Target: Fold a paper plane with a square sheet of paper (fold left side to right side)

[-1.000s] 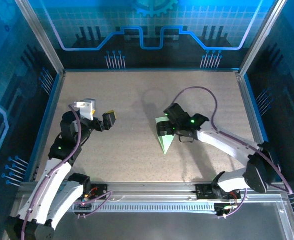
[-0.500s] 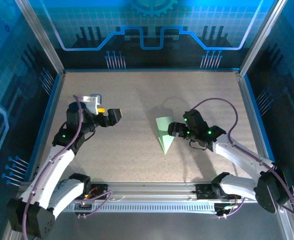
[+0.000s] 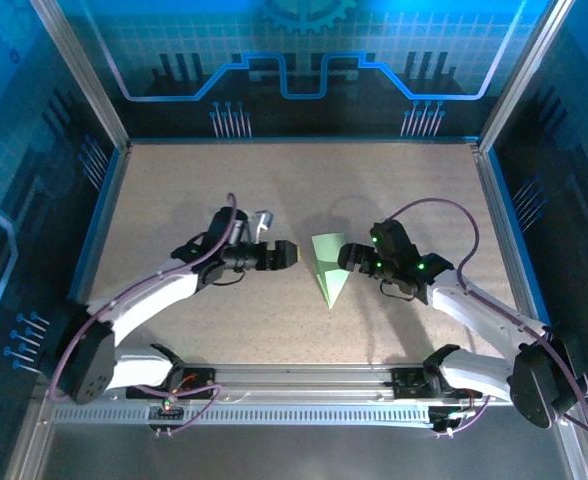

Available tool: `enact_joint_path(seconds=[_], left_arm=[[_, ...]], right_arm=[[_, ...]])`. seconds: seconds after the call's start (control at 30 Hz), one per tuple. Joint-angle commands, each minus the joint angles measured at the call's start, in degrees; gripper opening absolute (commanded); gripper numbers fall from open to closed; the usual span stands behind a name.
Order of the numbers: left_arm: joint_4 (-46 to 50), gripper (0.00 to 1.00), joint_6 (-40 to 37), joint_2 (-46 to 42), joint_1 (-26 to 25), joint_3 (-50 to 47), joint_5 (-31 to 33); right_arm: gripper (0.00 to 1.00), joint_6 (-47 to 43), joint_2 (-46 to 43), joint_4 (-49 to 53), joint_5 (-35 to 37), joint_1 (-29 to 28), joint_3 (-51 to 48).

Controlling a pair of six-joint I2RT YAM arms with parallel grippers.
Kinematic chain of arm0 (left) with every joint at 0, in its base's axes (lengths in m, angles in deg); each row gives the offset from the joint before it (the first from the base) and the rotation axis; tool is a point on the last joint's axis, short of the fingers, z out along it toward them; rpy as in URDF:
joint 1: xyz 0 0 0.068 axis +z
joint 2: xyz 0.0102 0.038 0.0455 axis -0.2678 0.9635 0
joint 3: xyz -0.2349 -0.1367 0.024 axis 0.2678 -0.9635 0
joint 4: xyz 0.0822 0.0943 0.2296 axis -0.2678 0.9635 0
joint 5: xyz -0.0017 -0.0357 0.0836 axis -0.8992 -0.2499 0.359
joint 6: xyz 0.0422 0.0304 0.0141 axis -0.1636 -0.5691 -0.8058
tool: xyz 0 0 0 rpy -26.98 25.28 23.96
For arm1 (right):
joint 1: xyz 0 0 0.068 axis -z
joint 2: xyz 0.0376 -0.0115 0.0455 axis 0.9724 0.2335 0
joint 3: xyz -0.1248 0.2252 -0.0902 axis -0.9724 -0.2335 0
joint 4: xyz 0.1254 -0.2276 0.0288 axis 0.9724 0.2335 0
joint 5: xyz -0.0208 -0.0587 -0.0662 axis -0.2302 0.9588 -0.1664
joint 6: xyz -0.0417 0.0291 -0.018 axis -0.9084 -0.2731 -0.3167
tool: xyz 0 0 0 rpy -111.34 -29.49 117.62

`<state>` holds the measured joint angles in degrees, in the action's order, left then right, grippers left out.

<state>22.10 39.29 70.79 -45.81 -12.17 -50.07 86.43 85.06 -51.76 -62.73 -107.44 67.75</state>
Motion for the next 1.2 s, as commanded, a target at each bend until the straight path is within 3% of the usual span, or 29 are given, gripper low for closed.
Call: enact_joint_path(seconds=[0.0, 0.23, 0.33, 0.53, 0.87, 0.93, 1.17], left_arm=[[-4.7, 0.90, 2.2, 5.7, -2.5, 3.9, -2.3], [-9.9, 0.86, 3.7, 18.9, -5.4, 9.1, -5.3], [-10.8, 0.84, 3.9, 23.0, -5.6, 11.2, -3.9], [-13.0, 0.80, 3.1, 28.5, -5.5, 14.0, -1.0], [-13.1, 0.63, 2.9, 35.7, -4.8, 18.7, -0.8], [-13.8, 0.58, 2.9, 36.6, -4.6, 19.1, -1.8], [-16.3, 0.23, 2.9, 34.6, -3.0, 17.0, -4.6]], right_arm=[[0.99, 1.6, -1.8, -1.2, 0.7, 0.9, -2.0], [0.99, 2.5, -3.7, -1.2, 1.1, 1.3, -4.2], [0.99, 2.7, -4.1, -1.4, 1.0, 1.3, -4.6], [0.99, 2.4, -5.7, 0.0, 1.4, 1.5, -4.9], [0.99, 1.6, -9.1, 1.3, 1.7, 2.1, -5.1], [1.00, 1.4, -9.4, 1.4, 1.7, 2.2, -5.1], [0.93, -1.3, -9.5, -0.9, -1.3, 2.7, -5.2]])
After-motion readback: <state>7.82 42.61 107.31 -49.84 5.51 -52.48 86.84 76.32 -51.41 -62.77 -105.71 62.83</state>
